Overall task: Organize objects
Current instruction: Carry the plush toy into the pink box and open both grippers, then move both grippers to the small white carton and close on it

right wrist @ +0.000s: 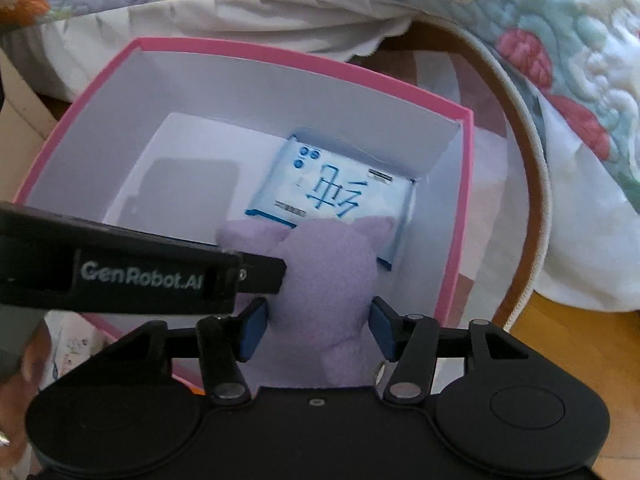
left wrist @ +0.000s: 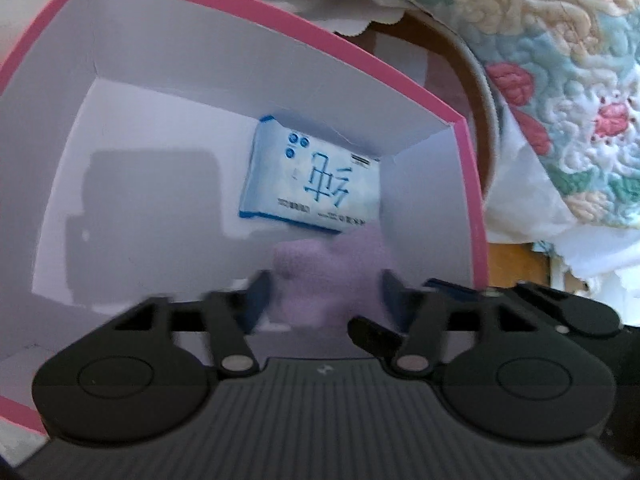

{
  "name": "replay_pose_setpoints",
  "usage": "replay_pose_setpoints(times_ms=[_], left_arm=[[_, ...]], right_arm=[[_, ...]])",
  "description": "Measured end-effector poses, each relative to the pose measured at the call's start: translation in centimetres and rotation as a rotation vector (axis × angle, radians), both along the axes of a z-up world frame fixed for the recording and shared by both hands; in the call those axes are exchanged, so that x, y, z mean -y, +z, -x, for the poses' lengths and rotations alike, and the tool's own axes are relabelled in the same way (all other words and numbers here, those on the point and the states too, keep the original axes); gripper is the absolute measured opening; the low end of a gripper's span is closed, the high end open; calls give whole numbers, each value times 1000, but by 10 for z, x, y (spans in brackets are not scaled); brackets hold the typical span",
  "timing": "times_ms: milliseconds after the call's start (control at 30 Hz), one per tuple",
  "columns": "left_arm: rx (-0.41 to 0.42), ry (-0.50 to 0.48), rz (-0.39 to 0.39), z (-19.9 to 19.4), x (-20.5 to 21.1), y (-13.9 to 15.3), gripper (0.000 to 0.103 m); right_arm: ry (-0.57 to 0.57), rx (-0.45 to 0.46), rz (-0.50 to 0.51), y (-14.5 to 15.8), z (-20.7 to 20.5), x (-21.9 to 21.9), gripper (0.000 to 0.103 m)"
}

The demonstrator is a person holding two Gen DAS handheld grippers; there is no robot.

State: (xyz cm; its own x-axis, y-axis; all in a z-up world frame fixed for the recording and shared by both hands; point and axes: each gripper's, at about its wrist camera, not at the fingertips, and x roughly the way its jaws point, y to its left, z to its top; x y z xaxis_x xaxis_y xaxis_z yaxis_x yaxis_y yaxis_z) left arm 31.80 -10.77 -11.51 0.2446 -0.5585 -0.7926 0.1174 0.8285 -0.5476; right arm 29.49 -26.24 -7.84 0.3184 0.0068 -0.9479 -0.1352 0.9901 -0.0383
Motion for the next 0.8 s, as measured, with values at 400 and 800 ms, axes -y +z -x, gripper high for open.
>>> replay_pose_setpoints(times_ms=[400,800], left_arm=[[150,-85,-156,33,-20,71,68],[221,-151,-237,94,-57,150,68]], right_arm=[[39,183,-116,50,43,13,75],[94,299,-243,124,115,-1,77]])
